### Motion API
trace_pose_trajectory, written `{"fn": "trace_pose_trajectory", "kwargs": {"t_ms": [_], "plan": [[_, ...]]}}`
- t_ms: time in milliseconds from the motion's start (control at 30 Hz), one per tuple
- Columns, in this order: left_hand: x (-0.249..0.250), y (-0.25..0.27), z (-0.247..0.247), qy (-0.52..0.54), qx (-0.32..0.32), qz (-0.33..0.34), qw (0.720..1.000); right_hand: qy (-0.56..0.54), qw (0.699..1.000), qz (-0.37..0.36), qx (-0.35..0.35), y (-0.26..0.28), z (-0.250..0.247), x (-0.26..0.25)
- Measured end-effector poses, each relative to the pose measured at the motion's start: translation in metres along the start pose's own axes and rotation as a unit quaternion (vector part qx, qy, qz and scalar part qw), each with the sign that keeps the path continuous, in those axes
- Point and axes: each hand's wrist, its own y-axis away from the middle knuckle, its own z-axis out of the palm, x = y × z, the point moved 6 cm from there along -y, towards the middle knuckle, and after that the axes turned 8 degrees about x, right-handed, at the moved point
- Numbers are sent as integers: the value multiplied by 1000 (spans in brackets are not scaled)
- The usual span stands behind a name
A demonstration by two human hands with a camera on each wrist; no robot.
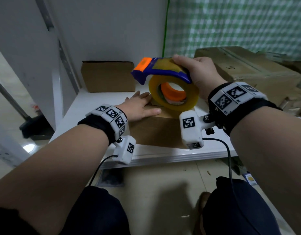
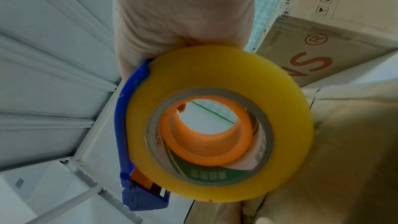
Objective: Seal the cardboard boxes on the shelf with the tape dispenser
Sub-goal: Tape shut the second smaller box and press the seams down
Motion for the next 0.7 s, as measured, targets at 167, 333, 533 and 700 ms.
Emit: {"fn": "trace_pose_trajectory", "kwargs": {"t_ms": [167,333,533,700], "plan": [[-1,2,-5,65,11,13,998,27,999,23,-39,-2,8,4],[-20,13,-31,335,181,-178,907,12,995,66,-76,-1,-1,12],[-25,19,-39,668,171,-258,676,17,989,83,-124,7,5,21],[-27,22,-46,692,178,-302,631,20,989,87,-117,8,5,19]]}}
